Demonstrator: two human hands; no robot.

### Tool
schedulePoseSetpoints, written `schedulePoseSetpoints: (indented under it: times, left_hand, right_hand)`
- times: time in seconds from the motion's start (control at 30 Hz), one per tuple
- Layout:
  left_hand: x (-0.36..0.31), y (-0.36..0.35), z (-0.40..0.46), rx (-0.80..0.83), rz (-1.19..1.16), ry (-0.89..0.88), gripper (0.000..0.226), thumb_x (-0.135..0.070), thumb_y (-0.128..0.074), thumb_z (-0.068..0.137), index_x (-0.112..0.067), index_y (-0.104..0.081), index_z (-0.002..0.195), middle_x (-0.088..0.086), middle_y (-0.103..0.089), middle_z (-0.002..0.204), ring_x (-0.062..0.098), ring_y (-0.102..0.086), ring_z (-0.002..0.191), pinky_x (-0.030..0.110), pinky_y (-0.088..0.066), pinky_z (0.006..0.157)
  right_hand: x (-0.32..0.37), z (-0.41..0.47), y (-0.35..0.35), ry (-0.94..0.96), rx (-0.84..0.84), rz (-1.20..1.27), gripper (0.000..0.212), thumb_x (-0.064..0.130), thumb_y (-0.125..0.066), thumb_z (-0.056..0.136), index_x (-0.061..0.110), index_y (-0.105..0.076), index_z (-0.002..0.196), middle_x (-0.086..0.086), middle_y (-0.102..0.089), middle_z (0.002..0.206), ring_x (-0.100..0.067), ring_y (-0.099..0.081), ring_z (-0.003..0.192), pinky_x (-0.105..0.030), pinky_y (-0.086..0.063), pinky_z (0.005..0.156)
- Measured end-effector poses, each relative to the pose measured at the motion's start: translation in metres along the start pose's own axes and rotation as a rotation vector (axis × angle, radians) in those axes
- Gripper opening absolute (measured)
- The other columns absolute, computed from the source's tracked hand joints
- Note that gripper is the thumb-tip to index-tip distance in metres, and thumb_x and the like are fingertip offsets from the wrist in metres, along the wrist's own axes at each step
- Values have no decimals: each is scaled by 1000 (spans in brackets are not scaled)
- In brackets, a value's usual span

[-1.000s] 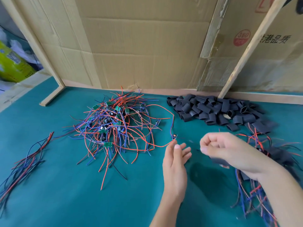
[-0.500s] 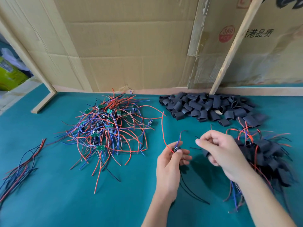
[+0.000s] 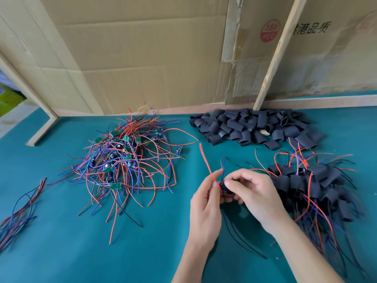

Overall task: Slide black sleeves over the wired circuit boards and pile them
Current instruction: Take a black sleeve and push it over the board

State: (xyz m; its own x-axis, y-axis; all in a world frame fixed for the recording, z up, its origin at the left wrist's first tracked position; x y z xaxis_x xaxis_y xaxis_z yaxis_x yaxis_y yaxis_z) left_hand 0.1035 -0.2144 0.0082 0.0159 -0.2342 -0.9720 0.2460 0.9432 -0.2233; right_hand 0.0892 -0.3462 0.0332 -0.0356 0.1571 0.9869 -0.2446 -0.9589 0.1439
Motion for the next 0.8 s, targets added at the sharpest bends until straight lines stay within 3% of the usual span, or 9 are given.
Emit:
schedulePoseSetpoints:
  times: [0.17, 0.27, 0.37, 0.43, 0.57, 0.67, 0.8]
  left_hand:
    - [2, 3, 0, -11, -51, 58, 16, -22, -54, 107, -15, -60, 120, 8, -79, 100, 24, -76, 90, 29, -59, 85]
    - [4, 3, 1, 5, -120, 77, 16, -10, -62, 102, -7, -58, 117, 11, -79, 97, 22, -74, 87, 28, -58, 85]
    - [5, 2, 2, 25, -95, 73, 29, 6, -68, 92, -6, -60, 118, 9, -78, 105, 24, -75, 97, 25, -56, 89]
    - [4, 1, 2, 33, -93, 65, 37, 12, -69, 89, -6, -61, 120, 8, -78, 109, 22, -75, 98, 24, -56, 88]
    - [4, 2, 3, 9, -84, 45, 34, 14, -64, 90, -8, -66, 116, 5, -78, 109, 20, -75, 103, 21, -56, 88]
    - [6, 3, 4, -12, -85, 44, 30, 12, -59, 94, -7, -67, 116, 8, -78, 109, 25, -74, 103, 26, -57, 91]
    - [6, 1, 4, 5, -121, 64, 26, 6, -62, 95, -9, -68, 115, 7, -78, 111, 24, -74, 105, 25, -56, 91]
  right_hand:
    - [-3, -1, 4, -13, 8, 95, 13, 23, -78, 79, 25, -76, 91, -11, -70, 74, -21, -64, 63, -24, -47, 54]
    - [-7, 0, 6, -51, -17, 192, 19, 22, -84, 75, 23, -75, 92, -10, -74, 78, -22, -67, 64, -24, -50, 54]
    - [-12, 2, 8, -103, -61, 241, 34, 36, -87, 61, 21, -76, 90, -6, -72, 75, -17, -63, 61, -26, -51, 55]
    - [-11, 2, 10, -75, -68, 230, 37, 36, -88, 60, 19, -76, 90, -10, -73, 79, -18, -63, 64, -25, -53, 61]
    - [-8, 1, 6, -47, -7, 234, 28, 23, -89, 72, 22, -81, 99, -18, -75, 83, -17, -66, 69, -23, -55, 71]
    - [-7, 2, 5, -16, -10, 245, 21, 10, -81, 87, 24, -82, 102, -8, -74, 78, -16, -65, 68, -24, -55, 70]
    - [-6, 1, 6, 11, -64, 256, 28, 2, -78, 86, 25, -82, 101, -2, -77, 91, -17, -72, 79, -26, -58, 75]
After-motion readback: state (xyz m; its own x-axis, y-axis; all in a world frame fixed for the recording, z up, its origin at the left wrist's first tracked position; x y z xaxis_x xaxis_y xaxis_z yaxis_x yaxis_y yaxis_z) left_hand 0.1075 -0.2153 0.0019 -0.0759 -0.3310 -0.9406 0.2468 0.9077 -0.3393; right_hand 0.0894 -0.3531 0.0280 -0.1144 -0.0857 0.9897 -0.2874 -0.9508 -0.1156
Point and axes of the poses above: each hand's wrist, its own z-axis towards the middle knuckle, its own y-axis out of the back of the hand, x = y × z, the point moved 6 cm from there along z, towards the middle knuckle
